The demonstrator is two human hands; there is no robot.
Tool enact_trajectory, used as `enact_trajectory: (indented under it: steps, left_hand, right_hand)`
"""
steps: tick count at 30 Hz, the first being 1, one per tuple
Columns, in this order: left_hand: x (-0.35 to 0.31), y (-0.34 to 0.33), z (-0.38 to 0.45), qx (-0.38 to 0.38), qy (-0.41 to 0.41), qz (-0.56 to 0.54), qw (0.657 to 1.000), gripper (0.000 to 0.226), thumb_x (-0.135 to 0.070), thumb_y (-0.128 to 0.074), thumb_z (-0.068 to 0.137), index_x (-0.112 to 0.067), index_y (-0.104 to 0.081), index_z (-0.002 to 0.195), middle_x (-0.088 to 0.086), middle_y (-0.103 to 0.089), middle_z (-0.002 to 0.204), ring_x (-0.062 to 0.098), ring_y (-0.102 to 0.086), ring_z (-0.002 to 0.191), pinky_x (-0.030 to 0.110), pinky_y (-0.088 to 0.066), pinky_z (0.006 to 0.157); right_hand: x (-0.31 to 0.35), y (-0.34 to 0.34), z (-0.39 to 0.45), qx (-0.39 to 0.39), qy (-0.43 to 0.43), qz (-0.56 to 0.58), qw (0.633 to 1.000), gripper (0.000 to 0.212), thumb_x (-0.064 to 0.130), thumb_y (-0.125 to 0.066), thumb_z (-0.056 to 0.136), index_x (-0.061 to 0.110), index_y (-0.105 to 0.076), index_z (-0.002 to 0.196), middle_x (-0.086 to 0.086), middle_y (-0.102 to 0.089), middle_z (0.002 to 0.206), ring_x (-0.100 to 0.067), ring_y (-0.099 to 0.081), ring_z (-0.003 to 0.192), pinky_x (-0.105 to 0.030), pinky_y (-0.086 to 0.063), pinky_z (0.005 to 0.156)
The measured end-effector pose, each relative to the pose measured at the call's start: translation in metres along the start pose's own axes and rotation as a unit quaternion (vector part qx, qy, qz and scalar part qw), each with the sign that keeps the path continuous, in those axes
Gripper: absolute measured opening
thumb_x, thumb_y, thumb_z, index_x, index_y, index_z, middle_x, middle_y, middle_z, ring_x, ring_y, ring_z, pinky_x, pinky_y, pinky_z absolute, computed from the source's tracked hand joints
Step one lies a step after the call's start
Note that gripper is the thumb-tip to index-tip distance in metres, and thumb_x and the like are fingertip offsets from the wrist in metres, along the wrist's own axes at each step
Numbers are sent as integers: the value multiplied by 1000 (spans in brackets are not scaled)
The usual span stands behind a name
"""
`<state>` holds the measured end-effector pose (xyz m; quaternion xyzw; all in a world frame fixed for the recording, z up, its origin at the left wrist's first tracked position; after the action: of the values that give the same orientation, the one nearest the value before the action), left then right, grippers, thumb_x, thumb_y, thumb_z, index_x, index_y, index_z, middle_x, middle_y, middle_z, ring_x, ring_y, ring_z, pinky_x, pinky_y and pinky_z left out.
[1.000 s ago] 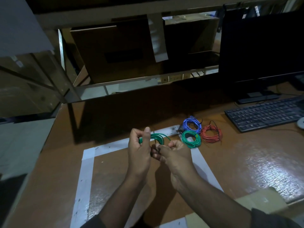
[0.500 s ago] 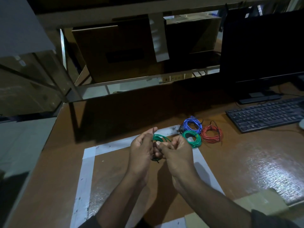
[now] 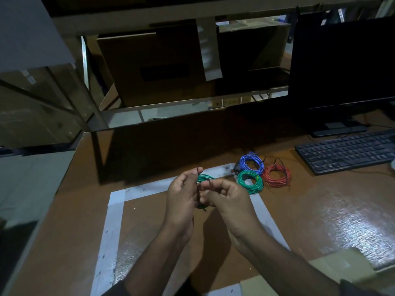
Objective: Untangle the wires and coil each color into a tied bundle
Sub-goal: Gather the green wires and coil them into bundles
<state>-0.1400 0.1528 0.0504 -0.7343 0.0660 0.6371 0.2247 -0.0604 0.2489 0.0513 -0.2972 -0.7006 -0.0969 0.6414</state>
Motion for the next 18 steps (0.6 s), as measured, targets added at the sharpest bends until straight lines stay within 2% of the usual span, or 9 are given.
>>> enact_trajectory:
  steps: [4, 7, 10, 12, 14, 15, 16, 17, 18]
  left_hand:
    - [1, -1, 0, 10, -8, 16, 1000, 25, -33, -52, 106, -20, -70, 117, 8, -73, 100, 15, -68, 84, 27, -55, 63]
    - [-4, 2, -2, 8, -35, 48, 998, 24, -43, -54, 102, -31, -73, 110, 9, -71, 103, 25, -62, 87, 34, -55, 70]
    - [-10, 3, -6, 22, -53, 29, 998, 23, -40, -54, 102, -27, -72, 110, 4, -72, 102, 25, -63, 86, 34, -56, 73]
    - [14, 3, 0, 38, -37, 66, 996, 27, -37, -46, 108, -28, -68, 120, -11, -71, 106, 7, -66, 91, 20, -57, 73]
    - [52, 16, 10, 64, -49, 90, 993, 35, -45, -32, 112, -46, -55, 138, -30, -62, 108, -8, -54, 97, 5, -44, 83]
    - [51, 15, 6, 71, -54, 89, 992, 35, -45, -32, 112, -46, -55, 138, -29, -63, 108, -10, -54, 95, 8, -40, 81]
    - [40, 10, 0, 77, -40, 88, 992, 31, -40, -39, 111, -37, -63, 130, -17, -69, 106, -4, -58, 90, 18, -46, 80]
    - [17, -2, -4, 75, -41, 89, 992, 27, -37, -47, 108, -26, -69, 119, 0, -73, 103, 9, -61, 85, 29, -48, 76]
    - [0, -6, -5, 40, -57, 87, 994, 27, -38, -53, 103, -20, -71, 111, 12, -72, 102, 18, -60, 82, 35, -48, 72]
  right_hand:
    - [9, 3, -4, -17, 41, -38, 998, 11, 13, -70, 94, 10, -75, 103, -10, -77, 88, -15, -72, 77, -29, -62, 75]
    - [19, 10, -7, -49, 74, -97, 991, 9, 19, -69, 95, 22, -76, 99, -6, -75, 86, -9, -70, 70, -26, -61, 69]
    - [34, 9, -14, -65, 101, -128, 985, 13, 17, -70, 93, 29, -74, 96, -8, -73, 98, -11, -72, 70, -22, -59, 67]
    - [45, -1, -19, -29, 101, -119, 987, 14, 9, -62, 97, 13, -75, 102, -24, -68, 119, -17, -75, 90, -23, -59, 81]
    - [55, -22, -33, 41, 98, -85, 991, 30, -5, -40, 105, -22, -58, 121, -44, -47, 137, -35, -59, 126, -26, -47, 98]
    - [77, -33, -47, 45, 116, -89, 988, 32, -8, -34, 105, -29, -50, 124, -49, -44, 135, -34, -59, 125, -25, -44, 92]
    - [88, -33, -53, 46, 145, -91, 984, 31, -10, -34, 105, -31, -49, 122, -52, -44, 131, -17, -64, 109, -22, -42, 82]
    - [79, -31, -48, 57, 135, -65, 987, 30, -10, -36, 104, -33, -48, 120, -53, -42, 130, -1, -57, 91, -21, -41, 77]
    - [60, -14, -36, 29, 115, -24, 993, 27, -9, -43, 102, -30, -52, 117, -53, -44, 130, 1, -56, 82, -18, -45, 76]
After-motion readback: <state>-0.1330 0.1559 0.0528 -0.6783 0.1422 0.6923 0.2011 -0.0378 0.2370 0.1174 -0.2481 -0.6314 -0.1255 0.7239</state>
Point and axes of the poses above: each hand's wrist, its own z-axis towards the middle knuckle, its own y-axis out of the back of the hand, x = y × z, the point moved 10 cm from there along z, towards the middle knuckle
